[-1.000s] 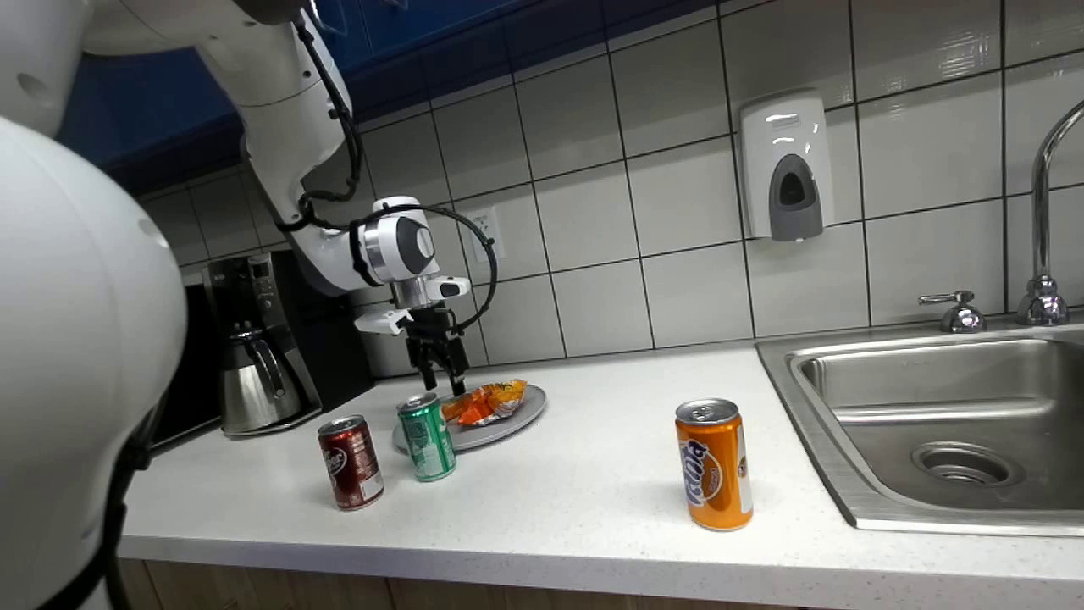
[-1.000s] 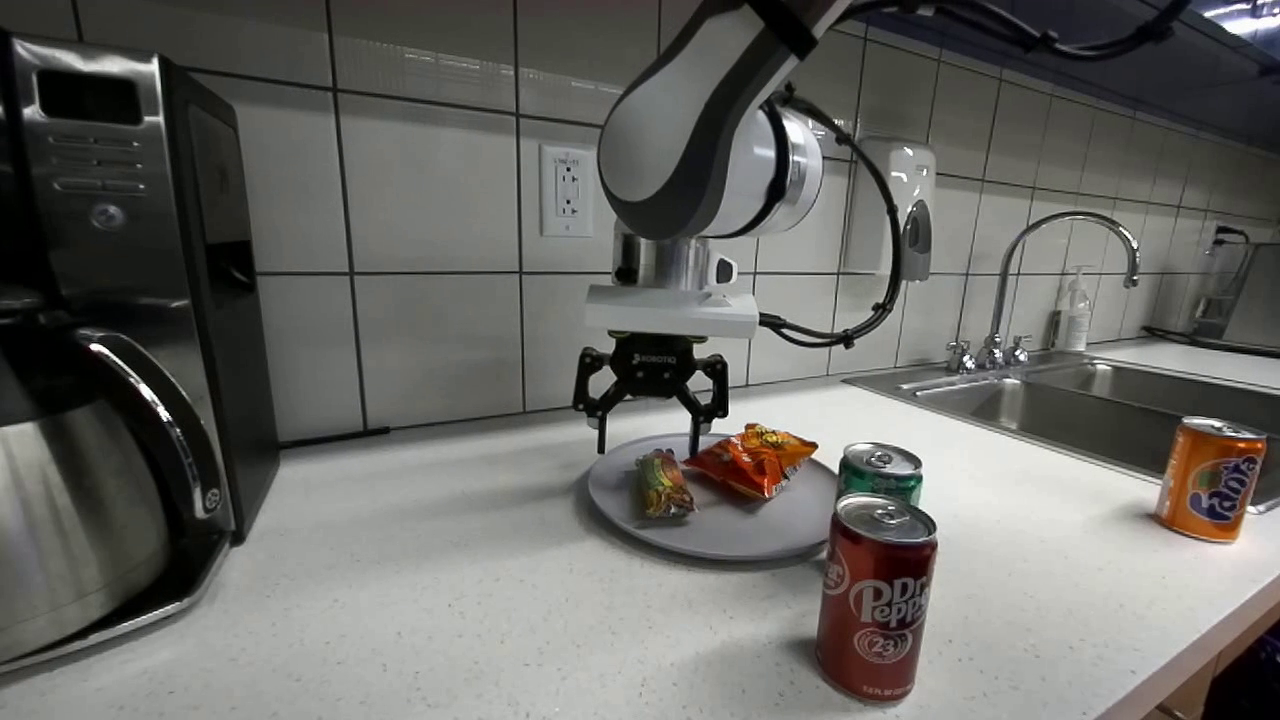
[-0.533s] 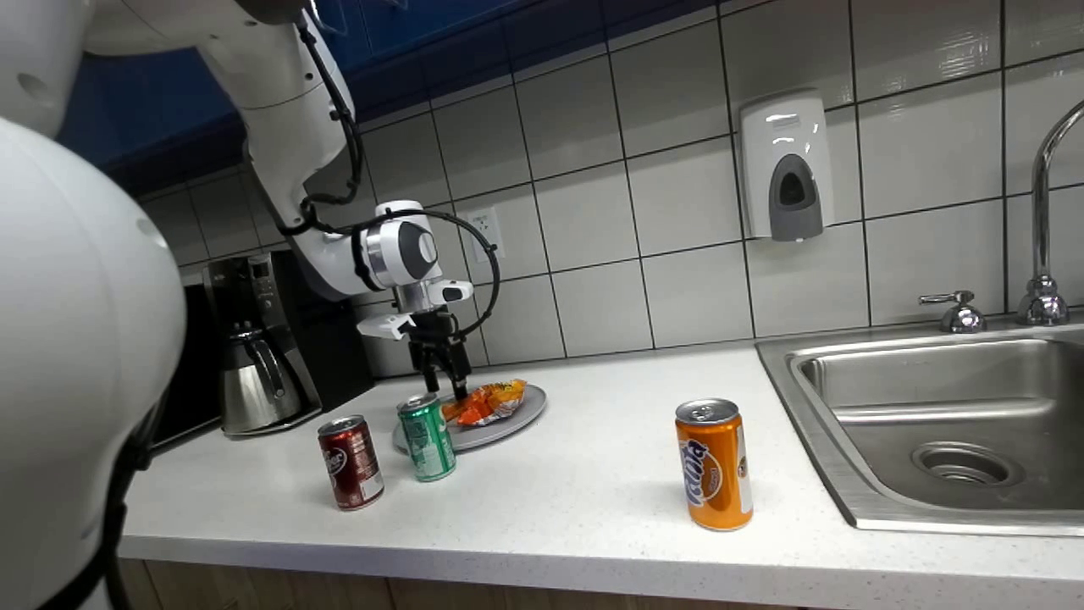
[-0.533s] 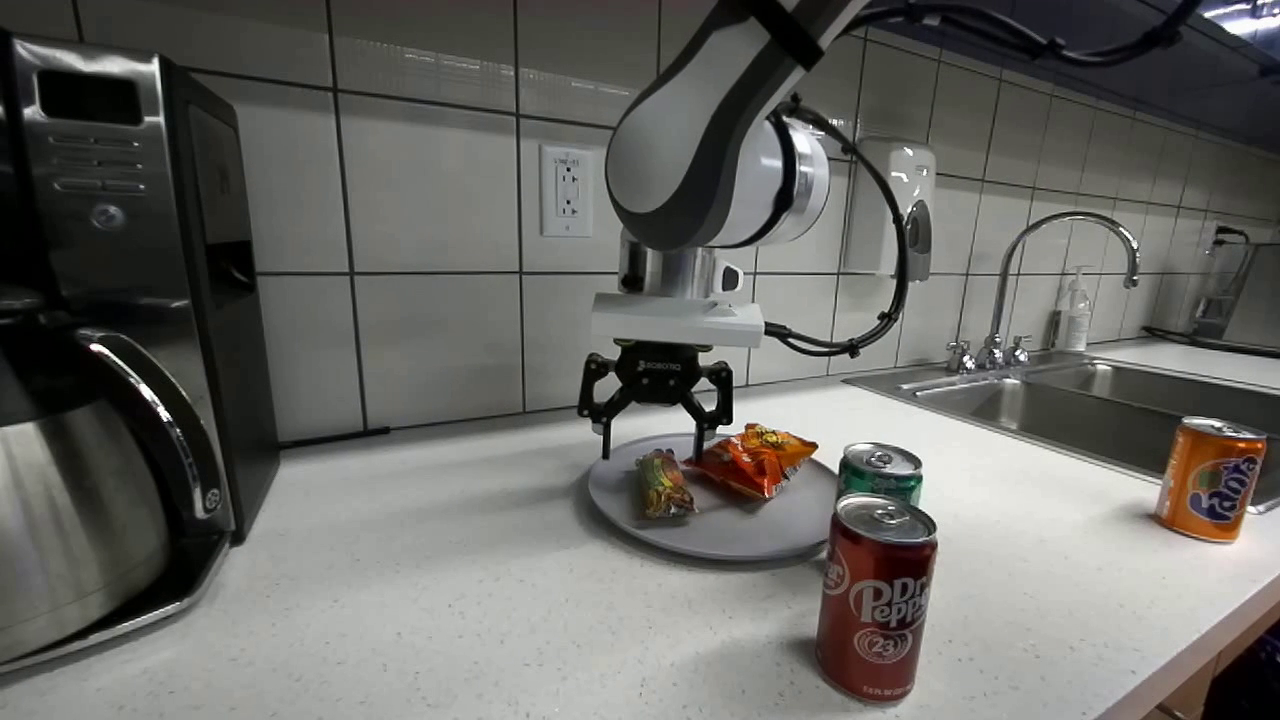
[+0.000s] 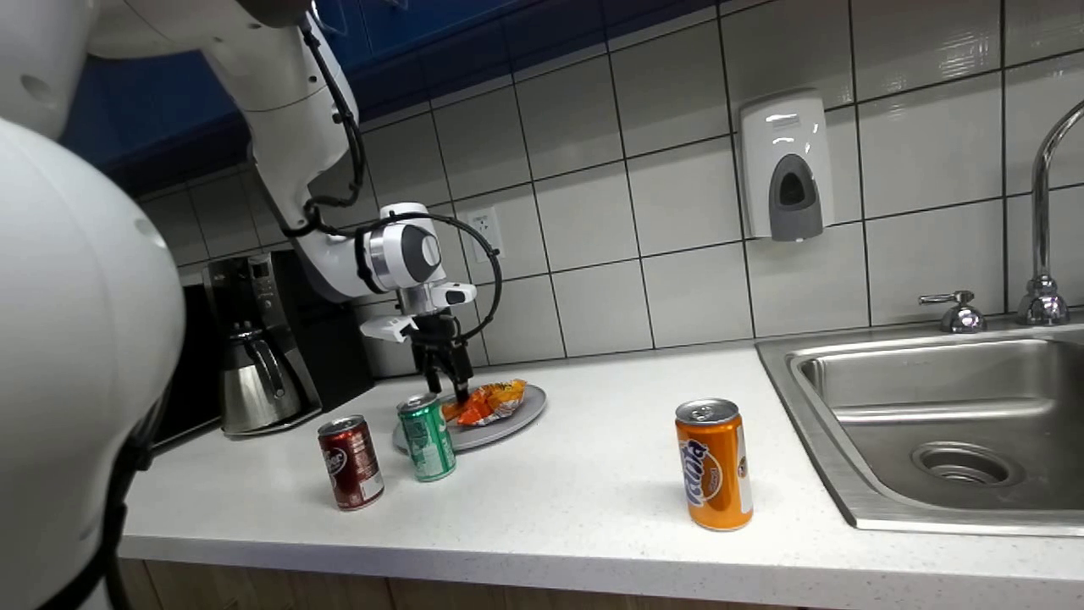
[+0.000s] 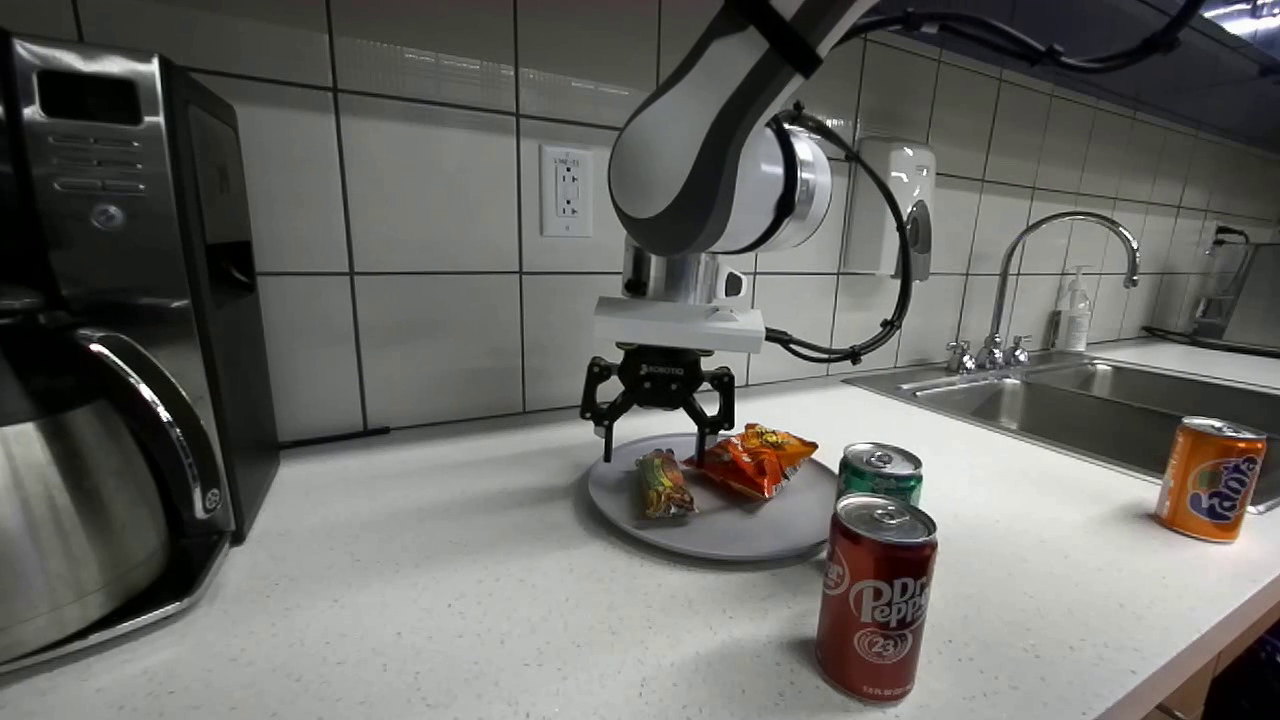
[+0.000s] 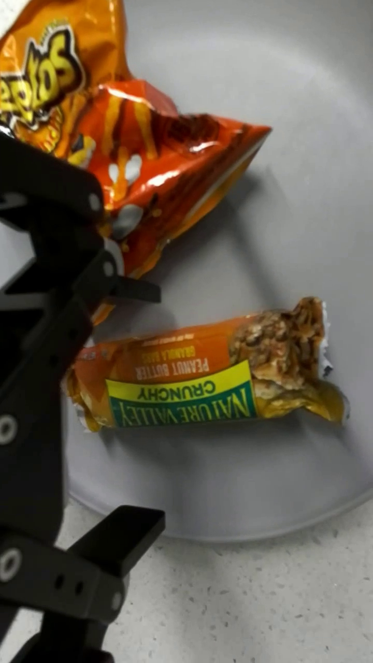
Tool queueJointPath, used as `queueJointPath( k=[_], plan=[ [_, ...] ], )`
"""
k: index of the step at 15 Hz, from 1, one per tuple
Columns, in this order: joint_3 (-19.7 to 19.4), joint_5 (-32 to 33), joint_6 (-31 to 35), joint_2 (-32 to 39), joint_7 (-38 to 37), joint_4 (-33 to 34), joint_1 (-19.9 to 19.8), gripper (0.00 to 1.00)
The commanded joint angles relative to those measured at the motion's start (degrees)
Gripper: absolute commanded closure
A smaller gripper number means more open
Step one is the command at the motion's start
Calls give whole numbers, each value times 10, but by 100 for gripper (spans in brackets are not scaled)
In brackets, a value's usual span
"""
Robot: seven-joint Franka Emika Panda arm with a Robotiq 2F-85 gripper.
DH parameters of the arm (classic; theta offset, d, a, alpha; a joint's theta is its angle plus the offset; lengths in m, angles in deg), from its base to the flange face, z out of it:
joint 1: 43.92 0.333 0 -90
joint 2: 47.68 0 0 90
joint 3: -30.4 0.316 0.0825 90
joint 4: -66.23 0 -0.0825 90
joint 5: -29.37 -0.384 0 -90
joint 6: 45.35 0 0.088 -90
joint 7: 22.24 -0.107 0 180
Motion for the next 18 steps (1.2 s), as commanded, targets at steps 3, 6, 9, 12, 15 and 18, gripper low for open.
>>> queueJointPath(
  k=[3, 6, 9, 12, 15, 18],
  plan=[
    [11, -24, 10, 6, 15, 2, -12, 0],
    [11, -25, 11, 7, 14, 2, -11, 0],
    [9, -24, 12, 7, 12, 1, -9, 34],
    [8, -21, 11, 4, 10, 0, -8, 58],
    [6, -20, 11, 3, 8, 0, -7, 80],
    [6, -16, 4, 5, 10, 9, -5, 83]
  ],
)
